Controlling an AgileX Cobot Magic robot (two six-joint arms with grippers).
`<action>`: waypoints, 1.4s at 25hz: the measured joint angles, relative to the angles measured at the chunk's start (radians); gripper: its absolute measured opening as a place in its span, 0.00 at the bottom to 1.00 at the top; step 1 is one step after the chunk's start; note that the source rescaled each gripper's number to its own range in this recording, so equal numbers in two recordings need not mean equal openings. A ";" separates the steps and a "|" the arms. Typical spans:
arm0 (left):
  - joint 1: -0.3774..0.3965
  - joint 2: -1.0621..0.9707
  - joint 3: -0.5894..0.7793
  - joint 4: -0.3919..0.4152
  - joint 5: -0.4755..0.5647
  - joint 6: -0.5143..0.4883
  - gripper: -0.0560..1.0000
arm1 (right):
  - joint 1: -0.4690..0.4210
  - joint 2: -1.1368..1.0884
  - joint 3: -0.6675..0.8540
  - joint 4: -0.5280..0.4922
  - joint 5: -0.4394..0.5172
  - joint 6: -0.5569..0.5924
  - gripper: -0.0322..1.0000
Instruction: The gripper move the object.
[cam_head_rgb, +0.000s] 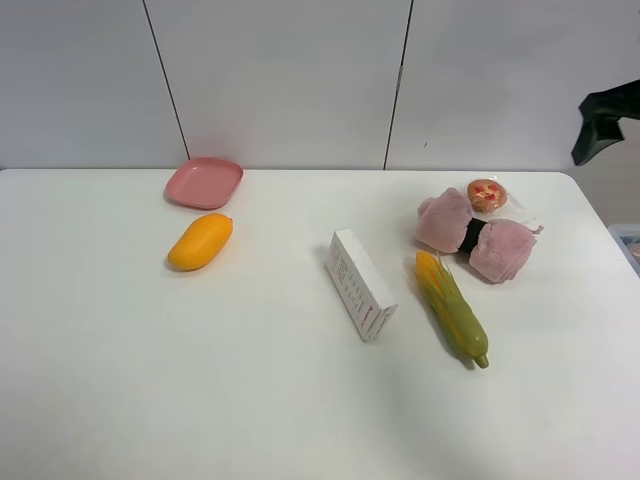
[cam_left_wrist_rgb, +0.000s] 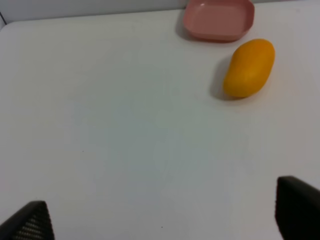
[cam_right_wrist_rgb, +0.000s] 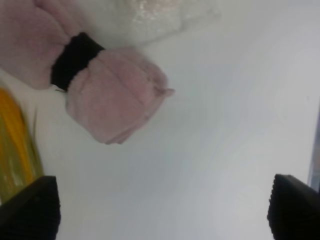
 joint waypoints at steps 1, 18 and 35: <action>0.000 0.000 0.000 0.000 0.000 0.000 1.00 | -0.022 -0.018 0.000 -0.010 0.002 -0.001 0.66; 0.000 0.000 0.000 0.000 0.000 0.000 1.00 | -0.165 -0.480 0.080 -0.004 0.010 0.021 0.66; 0.000 0.000 0.000 0.000 0.000 0.000 1.00 | -0.044 -1.139 0.741 0.029 -0.058 -0.068 0.66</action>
